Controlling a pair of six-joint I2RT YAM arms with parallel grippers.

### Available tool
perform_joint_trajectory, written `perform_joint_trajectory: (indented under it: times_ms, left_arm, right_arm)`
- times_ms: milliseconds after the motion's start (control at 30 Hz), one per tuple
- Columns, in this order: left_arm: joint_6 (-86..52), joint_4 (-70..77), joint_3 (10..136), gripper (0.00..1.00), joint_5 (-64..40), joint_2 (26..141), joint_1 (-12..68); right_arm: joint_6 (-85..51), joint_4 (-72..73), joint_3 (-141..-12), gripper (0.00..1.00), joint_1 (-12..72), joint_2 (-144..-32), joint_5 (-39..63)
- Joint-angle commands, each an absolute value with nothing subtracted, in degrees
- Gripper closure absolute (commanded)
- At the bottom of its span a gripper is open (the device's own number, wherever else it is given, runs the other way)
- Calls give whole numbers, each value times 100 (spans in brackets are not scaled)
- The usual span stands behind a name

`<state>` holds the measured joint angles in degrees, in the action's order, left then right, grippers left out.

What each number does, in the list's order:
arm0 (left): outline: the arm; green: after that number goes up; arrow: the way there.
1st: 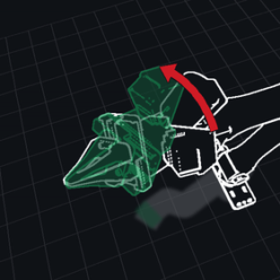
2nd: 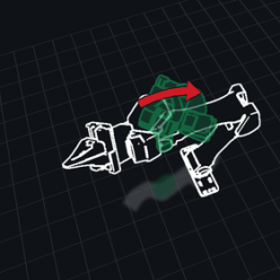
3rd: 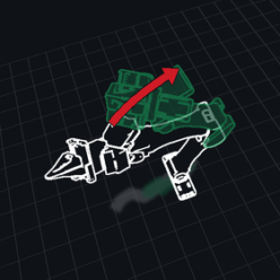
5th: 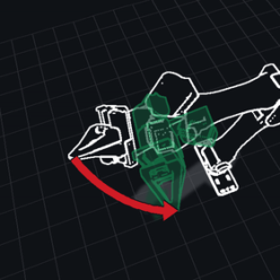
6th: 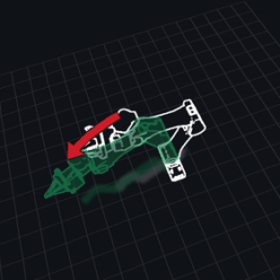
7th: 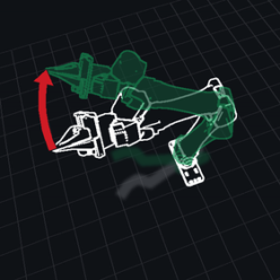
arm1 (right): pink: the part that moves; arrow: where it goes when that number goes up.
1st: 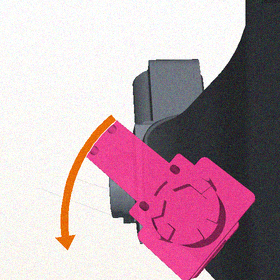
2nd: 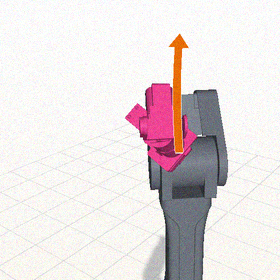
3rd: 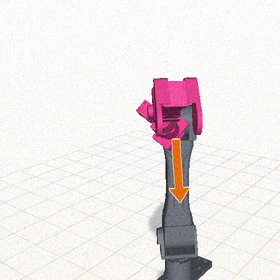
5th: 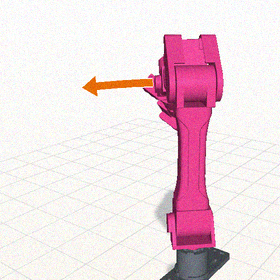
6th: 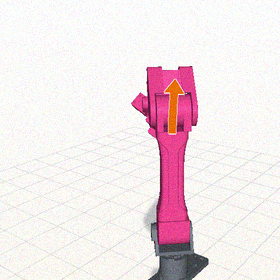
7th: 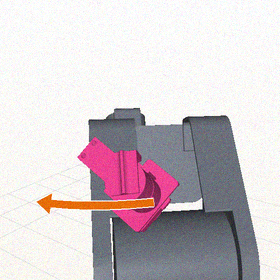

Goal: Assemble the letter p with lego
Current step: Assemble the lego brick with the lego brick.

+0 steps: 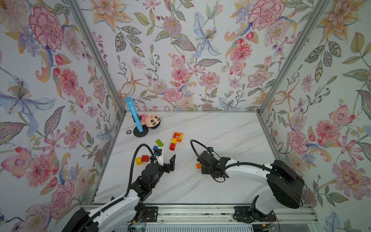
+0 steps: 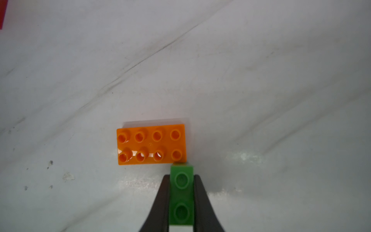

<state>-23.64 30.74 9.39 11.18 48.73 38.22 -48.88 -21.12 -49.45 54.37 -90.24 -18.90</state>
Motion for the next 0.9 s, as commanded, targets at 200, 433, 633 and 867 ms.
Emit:
perform_joint_trajectory:
  times_ms: [200, 433, 633, 867]
  left_arm:
    - [-2403, 2981, 941, 7, 1348, 4967, 3749]
    - [-2437, 2951, 973, 6, 1345, 5018, 3733]
    - [-2492, 2926, 1011, 5, 1371, 5072, 3734]
    - [-2517, 2887, 1011, 1, 1432, 5112, 3728]
  right_arm:
    - [-4009, -1979, -5107, 100, 5328, -8882, -2065]
    - [-2213, -1352, -4979, 100, 4849, -8703, -1243]
    - [-1357, -776, -4846, 100, 4554, -8793, -569]
    - [-422, -384, -4638, 100, 4368, -8867, 34]
